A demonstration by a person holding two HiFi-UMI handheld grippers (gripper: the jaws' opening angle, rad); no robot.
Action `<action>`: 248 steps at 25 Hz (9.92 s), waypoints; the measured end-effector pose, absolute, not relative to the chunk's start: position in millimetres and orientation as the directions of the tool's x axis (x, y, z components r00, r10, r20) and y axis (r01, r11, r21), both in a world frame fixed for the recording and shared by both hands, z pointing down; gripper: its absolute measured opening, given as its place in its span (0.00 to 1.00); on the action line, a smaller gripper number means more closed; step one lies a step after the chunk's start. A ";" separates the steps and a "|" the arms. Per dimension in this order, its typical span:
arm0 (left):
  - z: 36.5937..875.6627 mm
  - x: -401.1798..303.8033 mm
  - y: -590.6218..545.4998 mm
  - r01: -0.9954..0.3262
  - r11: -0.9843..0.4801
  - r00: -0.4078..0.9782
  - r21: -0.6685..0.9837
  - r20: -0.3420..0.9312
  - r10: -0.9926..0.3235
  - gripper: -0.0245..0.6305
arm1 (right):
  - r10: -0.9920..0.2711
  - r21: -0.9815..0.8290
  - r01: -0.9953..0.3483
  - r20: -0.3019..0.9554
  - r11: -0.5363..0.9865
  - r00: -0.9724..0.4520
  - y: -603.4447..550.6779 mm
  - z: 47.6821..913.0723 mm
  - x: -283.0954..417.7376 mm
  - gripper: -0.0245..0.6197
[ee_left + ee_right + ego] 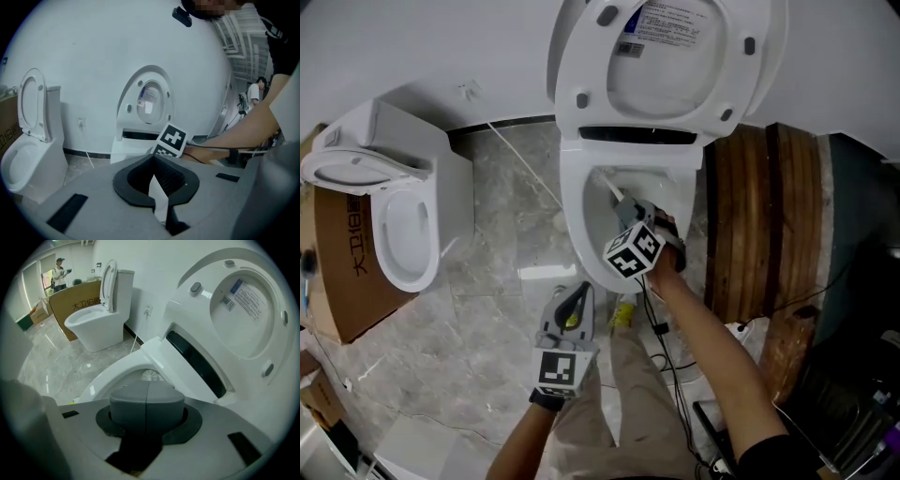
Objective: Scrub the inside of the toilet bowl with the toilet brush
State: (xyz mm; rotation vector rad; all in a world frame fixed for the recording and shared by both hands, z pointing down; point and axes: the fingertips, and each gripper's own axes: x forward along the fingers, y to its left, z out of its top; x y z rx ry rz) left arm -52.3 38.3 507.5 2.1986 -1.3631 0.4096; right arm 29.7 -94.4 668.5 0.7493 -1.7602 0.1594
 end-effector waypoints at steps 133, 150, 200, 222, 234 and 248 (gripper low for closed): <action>533.8 -37.9 61.1 -0.834 -0.489 0.547 0.256 0.503 -0.669 0.07 | -0.289 0.135 -0.463 0.916 0.876 -0.279 87.7 636.5 50.1 0.28; 543.9 -30.2 81.2 -0.811 -0.508 0.580 0.290 0.506 -0.638 0.07 | -0.445 0.424 -0.135 0.859 0.895 -0.254 8.5 664.9 24.9 0.28; 544.8 -33.8 91.2 -0.826 -0.493 0.558 0.272 0.521 -0.646 0.07 | -0.402 0.402 0.005 0.914 0.916 0.053 67.5 683.3 164.7 0.28; 552.6 -44.2 91.6 -0.856 -0.435 0.515 0.280 0.544 -0.663 0.07 | -0.308 0.270 -0.341 0.949 0.900 -0.061 134.3 680.0 61.3 0.29; 558.4 -39.1 95.2 -0.862 -0.397 0.507 0.316 0.553 -0.661 0.07 | -0.324 0.219 -0.530 0.939 0.819 -0.113 82.2 676.6 25.3 0.29; 573.4 -70.3 80.3 -0.888 -0.339 0.459 0.310 0.571 -0.681 0.07 | -0.340 0.217 -0.534 0.930 0.817 -0.142 -6.3 684.8 14.6 0.29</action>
